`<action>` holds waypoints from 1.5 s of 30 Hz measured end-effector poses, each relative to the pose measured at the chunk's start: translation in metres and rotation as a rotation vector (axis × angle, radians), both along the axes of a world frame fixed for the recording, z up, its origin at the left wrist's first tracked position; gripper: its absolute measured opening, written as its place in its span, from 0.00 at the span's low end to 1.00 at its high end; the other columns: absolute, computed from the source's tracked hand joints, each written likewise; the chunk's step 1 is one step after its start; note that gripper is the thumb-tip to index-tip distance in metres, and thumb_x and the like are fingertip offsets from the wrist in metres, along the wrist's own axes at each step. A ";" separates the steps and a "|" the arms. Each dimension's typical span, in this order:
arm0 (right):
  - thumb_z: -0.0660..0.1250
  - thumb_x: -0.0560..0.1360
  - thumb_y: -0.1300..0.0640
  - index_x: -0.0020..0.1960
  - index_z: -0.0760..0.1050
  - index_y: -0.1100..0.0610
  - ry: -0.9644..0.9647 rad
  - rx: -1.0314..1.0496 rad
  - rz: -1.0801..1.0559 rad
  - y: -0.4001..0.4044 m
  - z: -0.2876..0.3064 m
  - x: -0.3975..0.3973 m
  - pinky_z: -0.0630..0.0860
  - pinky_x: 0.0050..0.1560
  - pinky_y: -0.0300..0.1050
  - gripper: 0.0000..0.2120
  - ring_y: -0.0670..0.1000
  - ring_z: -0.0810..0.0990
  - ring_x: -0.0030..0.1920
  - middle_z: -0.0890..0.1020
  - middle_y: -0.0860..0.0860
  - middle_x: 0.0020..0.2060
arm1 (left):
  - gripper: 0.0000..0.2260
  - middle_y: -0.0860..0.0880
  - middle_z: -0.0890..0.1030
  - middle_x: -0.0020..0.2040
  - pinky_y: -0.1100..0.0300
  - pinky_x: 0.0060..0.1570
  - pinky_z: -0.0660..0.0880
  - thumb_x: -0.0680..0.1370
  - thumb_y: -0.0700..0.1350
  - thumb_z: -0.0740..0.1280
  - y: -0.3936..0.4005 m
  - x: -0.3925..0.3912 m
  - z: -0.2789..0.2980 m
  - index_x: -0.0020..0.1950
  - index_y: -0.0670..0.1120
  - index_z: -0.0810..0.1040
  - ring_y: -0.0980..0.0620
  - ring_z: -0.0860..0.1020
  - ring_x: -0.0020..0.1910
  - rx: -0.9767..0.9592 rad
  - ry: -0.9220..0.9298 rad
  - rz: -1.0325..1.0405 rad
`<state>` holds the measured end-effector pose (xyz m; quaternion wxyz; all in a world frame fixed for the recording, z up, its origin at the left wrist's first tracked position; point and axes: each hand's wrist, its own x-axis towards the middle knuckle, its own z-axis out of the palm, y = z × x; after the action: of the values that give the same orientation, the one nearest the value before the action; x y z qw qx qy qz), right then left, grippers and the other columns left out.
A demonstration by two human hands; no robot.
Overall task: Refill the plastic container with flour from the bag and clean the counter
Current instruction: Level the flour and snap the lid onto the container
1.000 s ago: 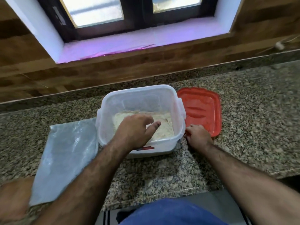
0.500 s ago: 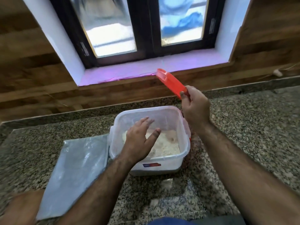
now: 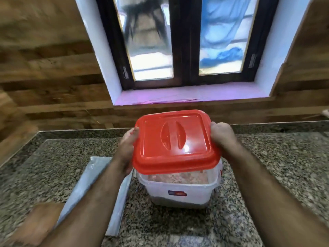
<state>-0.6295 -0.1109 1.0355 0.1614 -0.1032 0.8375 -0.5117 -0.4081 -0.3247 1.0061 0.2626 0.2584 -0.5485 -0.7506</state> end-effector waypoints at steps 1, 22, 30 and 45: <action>0.57 0.85 0.49 0.61 0.80 0.69 0.054 0.044 -0.019 0.000 -0.004 0.008 0.77 0.61 0.55 0.24 0.66 0.82 0.61 0.83 0.68 0.59 | 0.27 0.36 0.86 0.62 0.44 0.51 0.86 0.82 0.57 0.71 0.003 0.000 -0.006 0.75 0.42 0.74 0.39 0.87 0.55 -0.006 -0.028 0.039; 0.60 0.81 0.33 0.72 0.73 0.61 -0.045 0.475 0.056 0.023 -0.039 0.045 0.81 0.60 0.54 0.35 0.60 0.85 0.55 0.84 0.60 0.59 | 0.25 0.39 0.88 0.55 0.36 0.54 0.85 0.79 0.56 0.76 0.004 -0.016 -0.029 0.69 0.43 0.76 0.38 0.89 0.49 -0.061 -0.544 -0.072; 0.85 0.61 0.36 0.70 0.77 0.63 -0.846 -0.112 0.313 0.050 -0.064 0.014 0.79 0.67 0.64 0.48 0.65 0.85 0.61 0.85 0.64 0.62 | 0.35 0.35 0.86 0.61 0.35 0.68 0.78 0.71 0.56 0.82 0.003 -0.003 -0.019 0.71 0.39 0.77 0.33 0.84 0.62 0.213 -0.561 -0.236; 0.58 0.86 0.39 0.65 0.80 0.62 0.409 0.901 0.094 0.004 -0.020 0.068 0.79 0.43 0.49 0.27 0.59 0.86 0.56 0.85 0.59 0.57 | 0.26 0.41 0.87 0.48 0.54 0.37 0.73 0.87 0.59 0.57 0.048 -0.023 0.000 0.56 0.40 0.84 0.41 0.86 0.48 -1.373 -1.233 0.202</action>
<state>-0.5618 -0.1069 1.0154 0.0451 -0.1589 0.9844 -0.0602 -0.4307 -0.2770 1.0060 0.0840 0.4463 -0.8902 0.0355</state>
